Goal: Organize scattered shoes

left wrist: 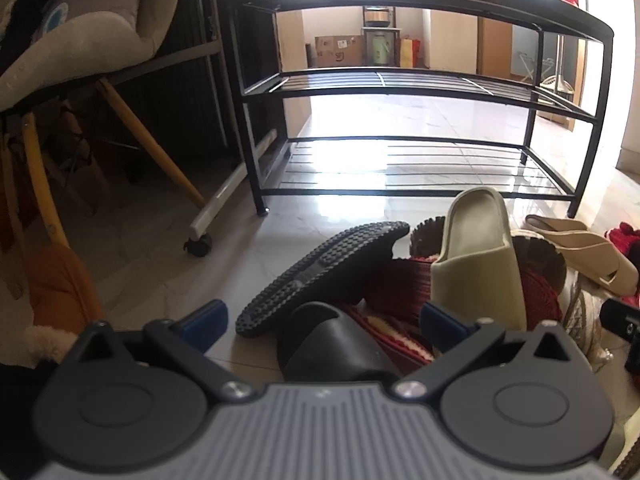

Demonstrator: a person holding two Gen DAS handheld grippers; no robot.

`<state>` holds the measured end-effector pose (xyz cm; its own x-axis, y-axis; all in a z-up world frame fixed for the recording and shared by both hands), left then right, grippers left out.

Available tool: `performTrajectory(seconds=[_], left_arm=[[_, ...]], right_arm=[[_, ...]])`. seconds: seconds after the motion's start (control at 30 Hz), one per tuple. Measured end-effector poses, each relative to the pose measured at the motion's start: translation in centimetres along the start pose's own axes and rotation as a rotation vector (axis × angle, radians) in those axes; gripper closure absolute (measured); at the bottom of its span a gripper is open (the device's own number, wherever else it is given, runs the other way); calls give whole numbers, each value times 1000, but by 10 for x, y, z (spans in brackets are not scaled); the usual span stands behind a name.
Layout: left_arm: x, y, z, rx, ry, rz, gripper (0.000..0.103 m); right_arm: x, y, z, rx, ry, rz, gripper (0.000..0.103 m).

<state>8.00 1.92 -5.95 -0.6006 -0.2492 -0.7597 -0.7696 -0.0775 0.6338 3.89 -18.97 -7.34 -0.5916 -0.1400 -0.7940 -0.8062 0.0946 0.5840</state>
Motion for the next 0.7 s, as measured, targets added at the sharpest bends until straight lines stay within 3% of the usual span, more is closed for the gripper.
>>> performTrajectory(seconds=[0.4,0.47,0.7], left_arm=[[-20,12,-10,25,6,-42,0],[-23,12,-12,33,17,-38,0],[-24,11,-23,50,-7,-67,0]], right_arm=[[2,27,13,8,8,-30,0],[-17,-7,-39,9,-15,-26,0],[-20,-9,-43,16,-15,-27,0]])
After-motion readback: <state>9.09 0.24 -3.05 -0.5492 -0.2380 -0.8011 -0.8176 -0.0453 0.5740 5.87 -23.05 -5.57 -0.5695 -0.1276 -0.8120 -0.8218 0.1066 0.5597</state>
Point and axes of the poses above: each gripper's, at about its wrist camera, not at the fingertips, and y roughly against the way its jaws point, z to its left, x to its underside, the point moved 10 cm from there along -y, roughly the way its jaws point, and after that the axes turned 15 degrees about y, right-handed, at the moved point
